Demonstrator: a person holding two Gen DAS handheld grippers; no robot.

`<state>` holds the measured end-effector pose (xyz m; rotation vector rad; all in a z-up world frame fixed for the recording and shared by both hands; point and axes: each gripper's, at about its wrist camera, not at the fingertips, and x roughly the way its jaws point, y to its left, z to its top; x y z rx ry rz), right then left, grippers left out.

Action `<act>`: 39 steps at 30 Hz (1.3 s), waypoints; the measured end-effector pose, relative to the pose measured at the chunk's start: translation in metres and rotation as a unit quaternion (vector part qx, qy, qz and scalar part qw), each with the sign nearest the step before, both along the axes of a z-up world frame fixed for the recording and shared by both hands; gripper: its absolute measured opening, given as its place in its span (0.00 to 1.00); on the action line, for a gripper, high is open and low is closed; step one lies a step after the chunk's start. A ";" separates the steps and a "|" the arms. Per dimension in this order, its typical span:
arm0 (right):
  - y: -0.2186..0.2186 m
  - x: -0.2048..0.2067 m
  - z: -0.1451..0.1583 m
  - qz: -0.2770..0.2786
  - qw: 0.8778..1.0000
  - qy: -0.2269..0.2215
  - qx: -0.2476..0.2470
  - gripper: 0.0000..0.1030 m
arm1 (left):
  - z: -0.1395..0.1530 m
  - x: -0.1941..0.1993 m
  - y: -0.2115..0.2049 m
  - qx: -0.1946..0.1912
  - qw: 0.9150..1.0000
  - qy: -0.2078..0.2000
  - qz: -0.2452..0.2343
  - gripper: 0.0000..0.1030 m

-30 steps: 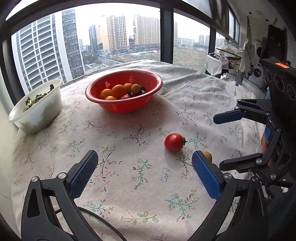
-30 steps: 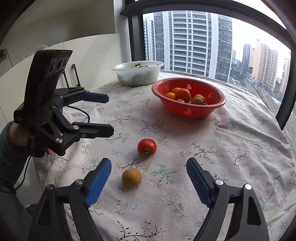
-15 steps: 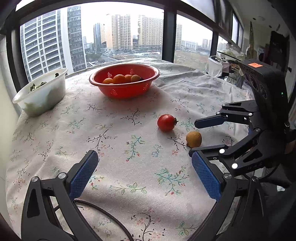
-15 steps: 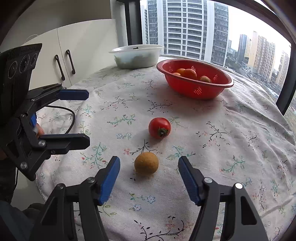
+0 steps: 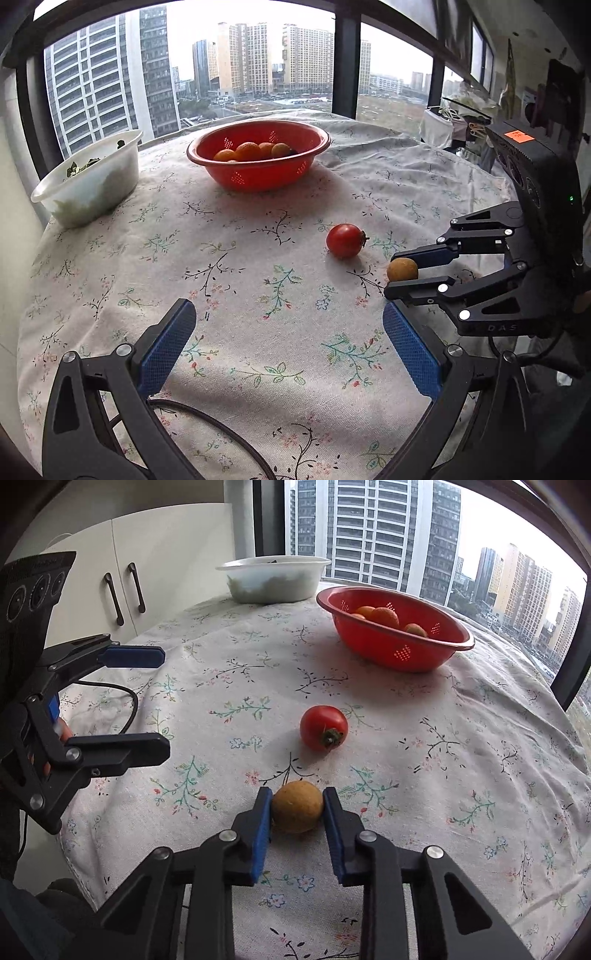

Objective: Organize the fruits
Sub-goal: 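Grasp the red tomato with the left tool while the right tool grasps the brown fruit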

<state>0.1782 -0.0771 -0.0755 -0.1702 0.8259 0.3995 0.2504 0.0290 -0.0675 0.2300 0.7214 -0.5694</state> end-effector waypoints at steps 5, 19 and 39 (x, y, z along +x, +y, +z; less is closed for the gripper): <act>-0.012 -0.003 0.002 -0.014 1.000 -0.002 0.016 0.29 | 0.003 0.012 -0.022 0.024 0.999 -0.004 -0.040 1.00; -0.048 0.001 0.001 -0.031 0.999 0.001 0.038 0.29 | -0.016 0.069 -0.097 0.087 0.986 0.049 -0.134 0.51; -0.063 0.002 0.003 -0.035 0.998 -0.004 0.055 0.29 | -0.020 0.063 -0.087 0.055 0.989 0.059 -0.121 0.31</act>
